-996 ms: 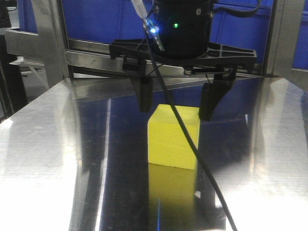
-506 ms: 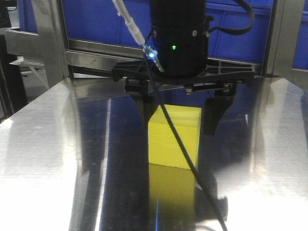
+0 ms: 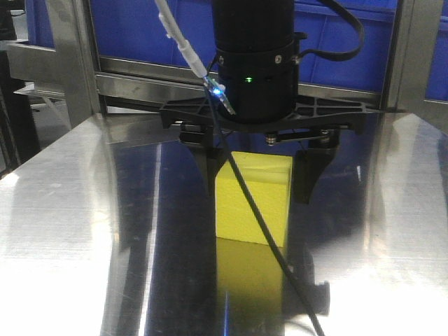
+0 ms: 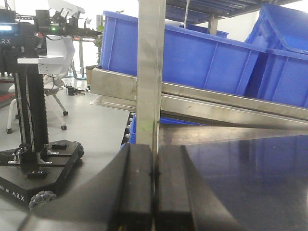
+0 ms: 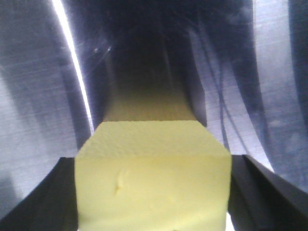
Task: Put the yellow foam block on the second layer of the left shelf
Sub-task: 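Close the right gripper on the yellow foam cube, then lift the yellow foam cube off the table with the right gripper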
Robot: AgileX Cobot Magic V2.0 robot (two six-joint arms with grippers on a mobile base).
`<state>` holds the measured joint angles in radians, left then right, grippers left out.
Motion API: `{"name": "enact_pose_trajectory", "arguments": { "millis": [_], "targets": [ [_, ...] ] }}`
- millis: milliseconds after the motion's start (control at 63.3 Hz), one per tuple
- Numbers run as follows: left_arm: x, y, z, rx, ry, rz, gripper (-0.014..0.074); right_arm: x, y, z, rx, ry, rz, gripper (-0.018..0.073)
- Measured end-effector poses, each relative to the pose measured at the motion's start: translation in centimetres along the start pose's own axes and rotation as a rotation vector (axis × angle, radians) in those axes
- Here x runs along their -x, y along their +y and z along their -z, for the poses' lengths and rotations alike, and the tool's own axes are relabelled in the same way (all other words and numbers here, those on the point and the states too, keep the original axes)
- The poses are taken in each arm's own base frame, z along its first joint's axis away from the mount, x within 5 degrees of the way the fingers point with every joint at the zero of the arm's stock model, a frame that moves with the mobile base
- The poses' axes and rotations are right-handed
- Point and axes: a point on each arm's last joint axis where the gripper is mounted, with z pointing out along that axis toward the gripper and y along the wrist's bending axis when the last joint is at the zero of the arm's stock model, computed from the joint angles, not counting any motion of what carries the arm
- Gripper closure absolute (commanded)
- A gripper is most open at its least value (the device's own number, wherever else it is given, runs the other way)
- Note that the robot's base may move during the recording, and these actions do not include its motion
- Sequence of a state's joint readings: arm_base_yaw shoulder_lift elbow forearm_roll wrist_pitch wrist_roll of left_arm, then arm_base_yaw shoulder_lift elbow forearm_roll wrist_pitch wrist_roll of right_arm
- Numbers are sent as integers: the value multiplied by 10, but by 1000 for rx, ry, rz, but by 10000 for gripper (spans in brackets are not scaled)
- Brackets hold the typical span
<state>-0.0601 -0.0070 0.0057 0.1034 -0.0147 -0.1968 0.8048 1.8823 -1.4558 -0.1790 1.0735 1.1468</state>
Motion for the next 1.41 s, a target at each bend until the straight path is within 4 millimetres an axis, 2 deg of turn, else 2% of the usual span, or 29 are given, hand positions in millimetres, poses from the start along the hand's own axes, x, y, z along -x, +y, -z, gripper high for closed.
{"name": "enact_pose_trajectory", "arguments": {
  "millis": [253,316,506,585,743,854,948,1043,1122,1407],
  "targets": [
    [0,0,0,0,0,0,460,0,1,-2,9,-4,1,-50],
    [0,0,0,0,0,0,460,0,1,-2,9,-4,1,-18],
    [0,0,0,0,0,0,460,0,1,-2,9,-4,1,189],
    [0,0,0,0,0,0,460,0,1,-2,9,-4,1,220],
    [0,0,0,0,0,0,460,0,1,-1,11,-5,0,219],
    [0,0,0,0,0,0,460,1,-1,11,35,-17,9,219],
    [0,0,0,0,0,0,460,4,-8,29,60,-36,67,219],
    [0,0,0,0,0,0,460,12,-21,44,81,-59,138,219],
    [0,0,0,0,0,0,460,17,-39,49,71,-68,197,219],
    [0,0,0,0,0,0,460,28,-120,58,60,-101,301,219]
  ]
}}
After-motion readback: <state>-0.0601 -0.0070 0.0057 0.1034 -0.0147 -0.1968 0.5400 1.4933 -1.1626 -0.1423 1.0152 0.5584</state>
